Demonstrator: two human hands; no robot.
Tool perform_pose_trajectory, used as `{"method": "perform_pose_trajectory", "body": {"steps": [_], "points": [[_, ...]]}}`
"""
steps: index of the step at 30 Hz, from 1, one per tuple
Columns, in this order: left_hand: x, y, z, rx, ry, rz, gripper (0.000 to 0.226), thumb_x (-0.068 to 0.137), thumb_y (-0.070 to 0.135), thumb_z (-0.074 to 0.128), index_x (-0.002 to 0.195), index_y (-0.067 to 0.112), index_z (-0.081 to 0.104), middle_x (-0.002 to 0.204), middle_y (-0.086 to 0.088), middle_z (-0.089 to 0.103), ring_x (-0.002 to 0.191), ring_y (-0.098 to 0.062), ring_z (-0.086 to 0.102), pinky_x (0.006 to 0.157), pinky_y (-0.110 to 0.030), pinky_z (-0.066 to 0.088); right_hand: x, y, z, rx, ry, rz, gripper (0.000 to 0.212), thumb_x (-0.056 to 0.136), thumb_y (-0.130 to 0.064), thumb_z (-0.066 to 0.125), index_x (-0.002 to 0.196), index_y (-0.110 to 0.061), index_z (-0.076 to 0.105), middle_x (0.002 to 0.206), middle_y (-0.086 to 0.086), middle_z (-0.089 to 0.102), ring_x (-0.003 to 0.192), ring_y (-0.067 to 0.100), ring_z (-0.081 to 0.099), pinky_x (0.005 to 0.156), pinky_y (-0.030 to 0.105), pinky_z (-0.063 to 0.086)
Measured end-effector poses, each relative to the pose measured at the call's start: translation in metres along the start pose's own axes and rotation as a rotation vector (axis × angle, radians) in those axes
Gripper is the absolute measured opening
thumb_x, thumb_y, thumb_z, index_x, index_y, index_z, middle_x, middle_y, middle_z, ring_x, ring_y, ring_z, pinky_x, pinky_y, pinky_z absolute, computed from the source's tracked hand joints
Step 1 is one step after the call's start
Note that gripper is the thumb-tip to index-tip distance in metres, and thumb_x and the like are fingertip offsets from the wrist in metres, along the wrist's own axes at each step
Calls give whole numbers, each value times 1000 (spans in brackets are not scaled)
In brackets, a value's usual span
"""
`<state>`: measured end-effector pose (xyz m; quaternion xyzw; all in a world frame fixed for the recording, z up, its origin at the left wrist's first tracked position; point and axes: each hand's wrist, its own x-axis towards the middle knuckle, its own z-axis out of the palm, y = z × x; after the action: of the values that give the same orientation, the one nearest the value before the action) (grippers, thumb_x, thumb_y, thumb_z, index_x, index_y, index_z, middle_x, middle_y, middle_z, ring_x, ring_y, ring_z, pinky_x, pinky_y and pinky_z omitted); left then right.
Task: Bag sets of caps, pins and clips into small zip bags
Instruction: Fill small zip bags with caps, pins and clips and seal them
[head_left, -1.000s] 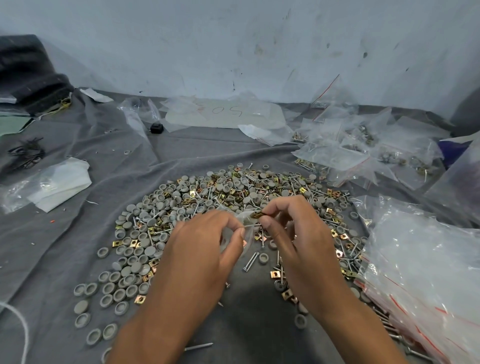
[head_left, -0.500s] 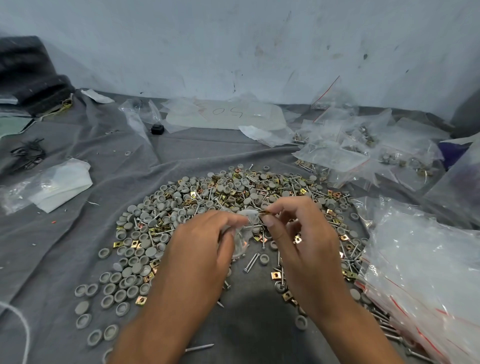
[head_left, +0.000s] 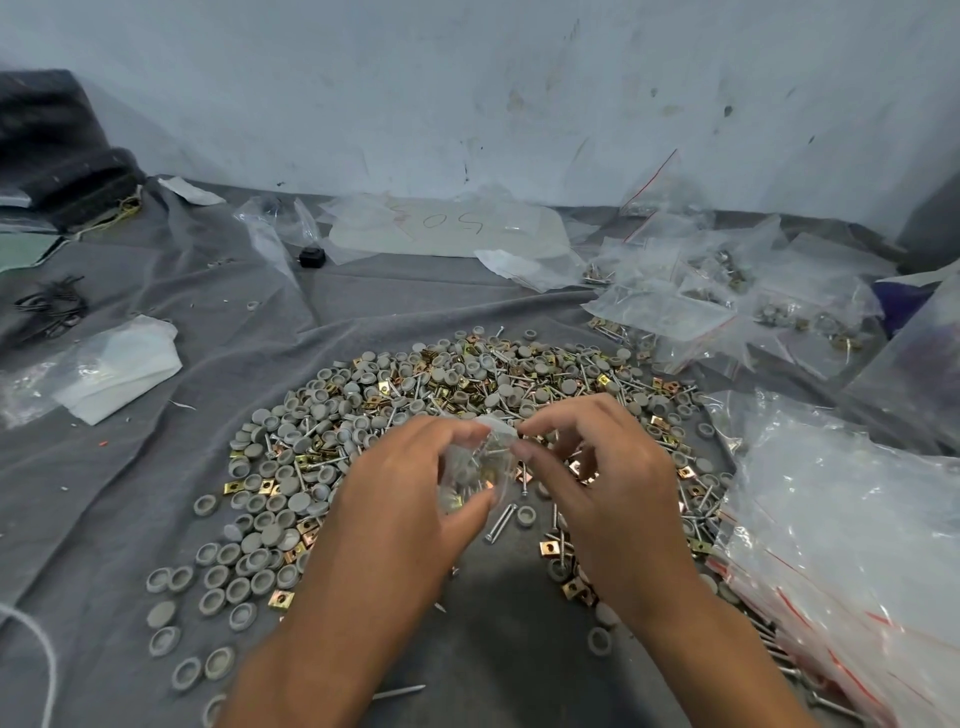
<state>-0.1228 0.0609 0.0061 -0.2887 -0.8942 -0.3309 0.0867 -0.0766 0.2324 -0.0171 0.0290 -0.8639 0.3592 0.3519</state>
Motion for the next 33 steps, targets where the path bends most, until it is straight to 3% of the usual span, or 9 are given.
{"method": "perform_pose_trajectory", "body": {"steps": [3, 7, 9, 12, 15, 18, 22, 28, 33], "points": [[-1, 1, 1, 3, -14, -5, 42, 73, 38, 82, 112, 36, 66, 91, 34, 50, 85, 20, 48, 80, 2, 32, -2, -1, 4, -14, -44, -19, 10, 94, -32, 65, 98, -25, 71, 99, -14, 60, 91, 6, 60, 78, 20, 48], [0, 0, 0, 0, -6, -21, 41, 74, 33, 83, 112, 34, 67, 97, 27, 58, 83, 18, 48, 80, 2, 33, 4, -2, -5, 8, -24, 82, 4, 95, -33, 64, 93, -31, 67, 96, -18, 59, 87, -2, 57, 76, 8, 40], [0, -1, 0, -4, 0, -27, 42, 75, 32, 84, 113, 33, 67, 100, 24, 60, 82, 17, 48, 80, 2, 33, 6, 5, -16, -62, -221, 204, 5, 93, -39, 63, 87, -39, 62, 94, -20, 58, 86, -3, 55, 74, 11, 41], [-1, -1, -1, 6, -12, -39, 42, 76, 34, 81, 115, 35, 65, 101, 25, 59, 84, 17, 49, 78, 2, 34, -1, 17, -27, -310, -723, 292, 15, 84, -51, 72, 87, -42, 61, 95, -23, 57, 86, -4, 53, 75, 25, 49], [-1, -2, -1, 8, -9, -45, 42, 77, 35, 80, 116, 37, 65, 100, 27, 59, 86, 17, 49, 78, 1, 35, -11, 20, -32, -441, -894, 299, 45, 68, -56, 85, 99, -46, 55, 93, -26, 54, 83, -6, 52, 69, 24, 49], [-1, -1, -1, 12, -6, -49, 43, 77, 35, 79, 117, 38, 64, 99, 28, 57, 86, 18, 49, 77, 2, 34, -15, 19, -32, -461, -897, 268, 49, 67, -43, 89, 101, -44, 54, 91, -25, 54, 80, -6, 54, 63, 18, 45], [-1, -1, -1, -1, -7, -49, 45, 76, 33, 81, 118, 36, 64, 100, 28, 57, 87, 19, 49, 79, 3, 34, -15, 20, -34, -320, -845, 337, 31, 81, -25, 81, 97, -40, 59, 93, -18, 62, 80, -3, 62, 67, 18, 53], [0, 0, 0, 11, -15, -45, 43, 77, 32, 81, 117, 36, 65, 99, 27, 58, 84, 17, 49, 76, 1, 36, -9, 22, -33, -126, -550, 359, 21, 90, -24, 74, 96, -43, 65, 79, -28, 67, 84, -15, 61, 68, 2, 42], [1, 0, 1, 24, -17, -43, 44, 77, 32, 81, 117, 36, 64, 103, 26, 60, 85, 17, 49, 73, 1, 35, -9, 25, -21, -294, -666, 255, 20, 97, -24, 66, 94, -43, 60, 87, -27, 59, 86, -10, 57, 72, 10, 44]]}}
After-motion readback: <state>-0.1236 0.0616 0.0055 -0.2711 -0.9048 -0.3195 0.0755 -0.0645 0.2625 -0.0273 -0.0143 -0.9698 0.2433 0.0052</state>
